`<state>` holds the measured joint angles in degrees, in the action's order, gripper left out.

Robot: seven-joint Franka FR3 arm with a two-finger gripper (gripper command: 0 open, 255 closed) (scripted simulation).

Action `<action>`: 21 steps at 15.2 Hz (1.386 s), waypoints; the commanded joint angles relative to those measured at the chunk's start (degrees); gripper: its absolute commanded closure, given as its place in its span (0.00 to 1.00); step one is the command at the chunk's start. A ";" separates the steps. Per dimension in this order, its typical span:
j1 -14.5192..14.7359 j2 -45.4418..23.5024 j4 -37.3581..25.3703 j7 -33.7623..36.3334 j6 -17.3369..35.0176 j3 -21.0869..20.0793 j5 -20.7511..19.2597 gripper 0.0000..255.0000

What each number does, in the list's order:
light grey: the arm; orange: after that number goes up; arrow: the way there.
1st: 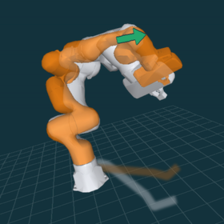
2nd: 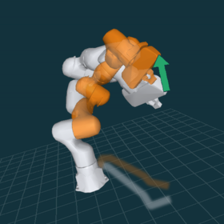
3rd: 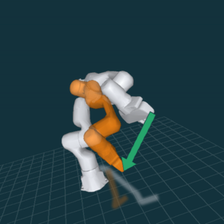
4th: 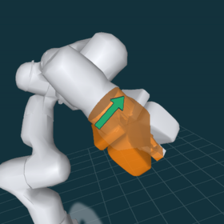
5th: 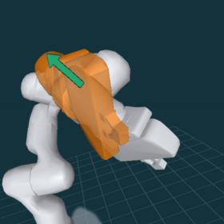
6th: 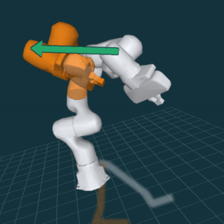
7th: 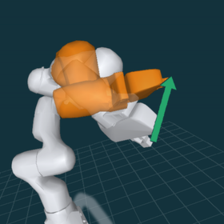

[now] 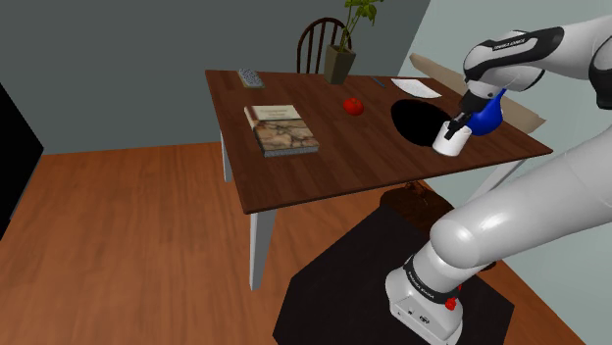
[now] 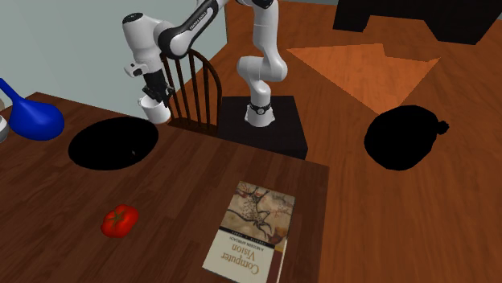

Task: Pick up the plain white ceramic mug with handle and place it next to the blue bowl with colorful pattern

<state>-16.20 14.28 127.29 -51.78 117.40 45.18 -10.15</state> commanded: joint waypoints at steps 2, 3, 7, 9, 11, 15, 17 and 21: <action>0.22 -1.17 1.46 -0.47 2.53 0.62 0.57 1.00; 0.28 -1.56 1.96 -0.67 3.35 0.84 0.78 1.00; 0.59 -3.34 3.83 -1.58 6.65 1.75 1.83 1.00; 0.78 -4.36 4.70 -2.15 8.31 2.22 2.50 1.00; 0.99 -5.46 5.52 -2.80 9.98 2.69 3.30 1.00; 1.31 -7.19 6.60 -3.89 12.35 3.33 4.67 1.00; 1.31 -7.19 6.60 -3.89 12.35 3.33 4.67 1.00; 1.33 -7.19 6.60 -3.88 12.35 3.35 4.67 1.00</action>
<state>-14.94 7.28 133.66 -55.61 129.81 48.57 -5.55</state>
